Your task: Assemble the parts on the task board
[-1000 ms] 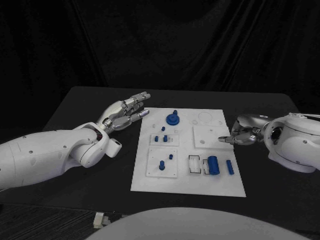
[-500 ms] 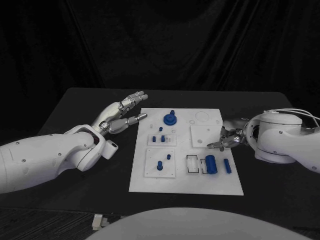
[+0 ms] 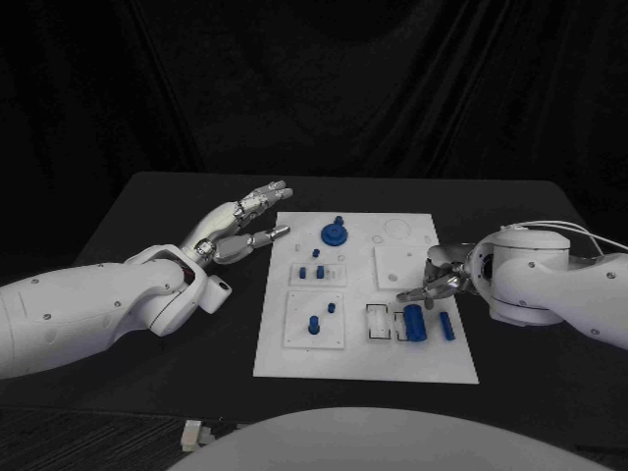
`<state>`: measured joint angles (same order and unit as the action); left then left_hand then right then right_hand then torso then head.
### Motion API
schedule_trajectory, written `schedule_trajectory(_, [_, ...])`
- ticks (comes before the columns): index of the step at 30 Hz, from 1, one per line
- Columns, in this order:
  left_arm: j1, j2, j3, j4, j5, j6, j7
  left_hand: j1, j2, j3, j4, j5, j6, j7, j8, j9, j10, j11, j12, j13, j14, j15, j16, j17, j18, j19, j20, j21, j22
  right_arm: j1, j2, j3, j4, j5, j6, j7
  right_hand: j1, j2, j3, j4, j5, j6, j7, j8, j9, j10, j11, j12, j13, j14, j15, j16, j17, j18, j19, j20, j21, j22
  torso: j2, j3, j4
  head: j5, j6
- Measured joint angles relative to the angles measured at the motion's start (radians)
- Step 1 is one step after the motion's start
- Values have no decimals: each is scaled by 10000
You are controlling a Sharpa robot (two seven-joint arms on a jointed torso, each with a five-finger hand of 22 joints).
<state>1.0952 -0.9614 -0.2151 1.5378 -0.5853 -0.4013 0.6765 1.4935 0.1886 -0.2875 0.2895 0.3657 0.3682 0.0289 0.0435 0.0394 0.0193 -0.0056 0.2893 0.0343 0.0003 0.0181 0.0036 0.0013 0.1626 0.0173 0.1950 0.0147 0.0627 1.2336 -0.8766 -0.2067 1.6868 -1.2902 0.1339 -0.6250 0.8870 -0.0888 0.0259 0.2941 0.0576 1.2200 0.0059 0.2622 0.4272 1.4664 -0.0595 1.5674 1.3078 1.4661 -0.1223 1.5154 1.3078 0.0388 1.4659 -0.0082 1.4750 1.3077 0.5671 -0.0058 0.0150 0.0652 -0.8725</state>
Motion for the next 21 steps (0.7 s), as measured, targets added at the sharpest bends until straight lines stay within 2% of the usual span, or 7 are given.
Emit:
schedule_trajectory(3, [0, 30, 0, -14, -20, 78, 1, 0, 0, 0, 0, 0, -35, 35, 0, 0, -37, 38, -41, 0, 0, 0, 0, 1, 0, 0, 0, 0, 0, -101, 71, -3, -46, -13, 73, -8, -136, -136, -11, 11, -43, 0, 0, 0, 89, -14, -14, 0, -1, 1, -38, 0, 0, 1, -8, -8, 0, -1, -5, 0, -1, 12, 0])
schedule_trajectory(7, [0, 50, 0, -34, -36, 197, 3, 39, 39, 28, 28, 0, -35, 35, 0, 0, -10, 64, -41, 0, -12, 59, 0, 2, 0, -37, 36, 0, -3, -172, 137, -4, -107, -45, 131, -18, -136, -137, -11, 11, -43, -38, -38, 0, 106, -14, -14, 0, -1, 1, -38, 0, -1, 1, -8, -8, 0, -1, -5, 0, -4, 17, 0])
schedule_trajectory(10, [0, 69, 0, -68, -45, 297, 4, 39, 39, 28, 28, 0, -72, 71, 0, -7, -50, 130, -41, -1, -20, 93, 0, 3, -1, -14, 105, 0, -9, -192, 190, -4, -146, -80, 158, -24, -136, -137, -11, 11, -43, -75, -1, 0, 135, -14, -13, 0, -1, 0, -37, 0, -1, 1, -8, -8, -1, -2, -5, 0, -10, 39, 0])
schedule_trajectory(13, [0, 109, 0, -112, -52, 412, 5, 39, 39, 27, 28, -66, 24, 167, 0, -7, -30, 151, -40, -1, 1, 214, 0, 3, -1, -17, 164, 0, -8, -207, 249, -4, -177, -116, 176, -30, -99, -93, 21, -21, 5, -161, 16, 0, 193, -14, -13, 0, -1, 0, -37, 0, -2, 1, -8, -7, -1, -2, -4, 0, -15, 66, 0])
schedule_trajectory(16, [0, 143, 0, -133, -57, 519, 6, 39, 39, 28, 28, -66, 58, 201, 0, -4, -49, 202, -40, -1, 1, 213, 0, 3, -1, -3, 178, 0, -8, -224, 292, -2, -202, -150, 191, -41, 16, 94, 82, -73, 363, -197, -18, -39, 300, -14, -13, 0, -2, 0, -37, -18, -1, 1, -8, -8, -1, -2, -3, 2, -17, 74, 0])
schedule_trajectory(18, [0, 153, 0, -141, -60, 573, 6, 75, 75, 28, 28, -66, 72, 214, 0, -1, -49, 202, -40, -1, 1, 213, 0, 3, -1, -3, 178, 0, -8, -235, 318, -2, -220, -166, 199, -46, 148, 227, 145, -58, 988, -254, -1, -60, 411, -15, -12, 0, -2, 1, -37, -55, -2, 1, -8, -8, -83, -2, -2, 2, -16, 79, 0])
schedule_trajectory(21, [0, 160, 0, -154, -64, 658, 7, 82, 82, 27, 28, -105, 369, 362, 0, 29, -44, 343, -40, -1, 1, 213, 0, 4, -2, -3, 178, 0, -8, -250, 365, -2, -263, -193, 208, -58, 218, 295, 173, -86, 1602, -343, 18, -118, 514, -15, -12, 0, -2, 1, -36, -95, -2, 0, -8, -7, -177, -3, -2, 2, -16, 92, 0])
